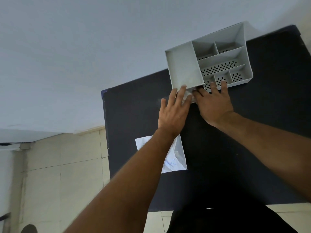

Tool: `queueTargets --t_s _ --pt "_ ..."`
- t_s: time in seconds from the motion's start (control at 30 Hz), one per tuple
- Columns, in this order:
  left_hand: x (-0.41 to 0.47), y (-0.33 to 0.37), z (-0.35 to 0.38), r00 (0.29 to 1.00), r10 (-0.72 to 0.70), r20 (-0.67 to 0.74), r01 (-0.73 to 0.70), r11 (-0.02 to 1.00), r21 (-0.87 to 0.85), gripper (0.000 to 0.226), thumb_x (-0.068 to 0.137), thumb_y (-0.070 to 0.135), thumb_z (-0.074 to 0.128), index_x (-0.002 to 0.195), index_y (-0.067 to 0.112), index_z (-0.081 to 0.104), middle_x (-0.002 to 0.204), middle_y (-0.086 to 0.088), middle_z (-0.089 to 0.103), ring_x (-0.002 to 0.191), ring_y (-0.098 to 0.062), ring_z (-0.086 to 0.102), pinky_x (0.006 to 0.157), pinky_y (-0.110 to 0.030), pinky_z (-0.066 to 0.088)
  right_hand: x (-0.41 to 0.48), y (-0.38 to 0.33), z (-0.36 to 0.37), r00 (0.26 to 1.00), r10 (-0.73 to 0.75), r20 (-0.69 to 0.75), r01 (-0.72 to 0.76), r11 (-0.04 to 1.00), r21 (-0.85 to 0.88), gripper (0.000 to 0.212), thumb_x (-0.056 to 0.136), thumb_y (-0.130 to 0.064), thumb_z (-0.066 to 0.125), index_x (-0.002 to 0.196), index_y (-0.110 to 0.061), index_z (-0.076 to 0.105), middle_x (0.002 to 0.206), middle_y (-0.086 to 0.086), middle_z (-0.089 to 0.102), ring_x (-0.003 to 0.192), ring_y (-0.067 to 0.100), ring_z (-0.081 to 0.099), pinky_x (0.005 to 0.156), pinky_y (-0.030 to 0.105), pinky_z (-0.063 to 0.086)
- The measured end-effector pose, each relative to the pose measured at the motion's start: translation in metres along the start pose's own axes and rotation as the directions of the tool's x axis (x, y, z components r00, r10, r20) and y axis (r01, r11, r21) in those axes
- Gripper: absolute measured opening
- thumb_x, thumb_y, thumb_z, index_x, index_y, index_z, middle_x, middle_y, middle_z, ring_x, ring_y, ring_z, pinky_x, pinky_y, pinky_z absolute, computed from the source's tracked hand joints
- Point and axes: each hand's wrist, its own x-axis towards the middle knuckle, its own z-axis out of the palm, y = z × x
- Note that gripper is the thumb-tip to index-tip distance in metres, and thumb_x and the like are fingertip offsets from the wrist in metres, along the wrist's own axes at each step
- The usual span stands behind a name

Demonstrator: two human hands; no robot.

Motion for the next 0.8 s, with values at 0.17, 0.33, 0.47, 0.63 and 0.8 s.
queueTargets --t_s 0.17,0.33,0.47,0.63,0.8 --pt "0.008 -0.004 -0.005 0.996 -0.035 0.083 0.034 0.999 0.019 0.062 0.089 0.021 0.074 0.145 0.029 0.048 0.170 -0.012 0.008 0.155 -0.040 0.005 0.112 -0.059 0.030 -0.011 0.004 0.003 0.987 -0.011 -0.161 0.020 0.998 0.057 0.038 0.093 -0.023 0.066 0.130 -0.022 0.064 0.140 0.004 0.062 0.130 0.035 0.054 0.117 0.064 0.016" --pt "0.018 -0.009 -0.008 0.992 -0.039 0.121 0.037 0.999 0.016 0.054 0.097 0.020 0.065 0.146 0.032 0.046 0.171 -0.012 -0.002 0.155 -0.040 -0.008 0.116 -0.061 0.023 -0.006 0.005 -0.001 0.961 0.004 -0.275 0.016 0.997 0.070 0.026 0.084 -0.019 0.077 0.110 -0.021 0.077 0.118 0.008 0.067 0.119 0.035 0.055 0.114 0.060 0.026" --pt "0.023 -0.010 -0.012 0.996 -0.041 0.076 0.042 0.999 -0.016 0.059 0.097 0.016 0.064 0.149 0.032 0.042 0.170 -0.012 0.004 0.156 -0.040 -0.003 0.115 -0.061 0.024 0.001 0.007 -0.001 0.934 0.026 -0.355 0.015 0.993 0.113 0.023 0.088 -0.023 0.073 0.111 -0.025 0.076 0.124 0.011 0.059 0.122 0.035 0.050 0.110 0.058 0.033" --pt "0.025 -0.009 -0.010 0.996 -0.088 0.006 0.088 0.987 -0.134 0.060 0.095 0.010 0.063 0.149 0.025 0.038 0.164 -0.010 0.026 0.153 -0.034 0.017 0.113 -0.057 0.035 0.009 0.007 0.000 0.925 0.017 -0.379 0.047 0.986 0.160 0.027 0.090 -0.023 0.071 0.117 -0.020 0.071 0.148 0.014 0.049 0.137 0.037 0.045 0.113 0.054 0.033" --pt "0.033 -0.014 -0.010 0.992 -0.096 0.082 0.108 0.982 -0.154 0.063 0.099 0.009 0.056 0.156 0.022 0.031 0.164 -0.005 0.030 0.155 -0.031 0.012 0.115 -0.051 0.031 0.011 0.008 0.001 0.946 0.045 -0.321 0.059 0.949 0.308 0.034 0.094 -0.014 0.064 0.127 -0.016 0.056 0.133 0.010 0.064 0.125 0.031 0.059 0.108 0.047 0.040"
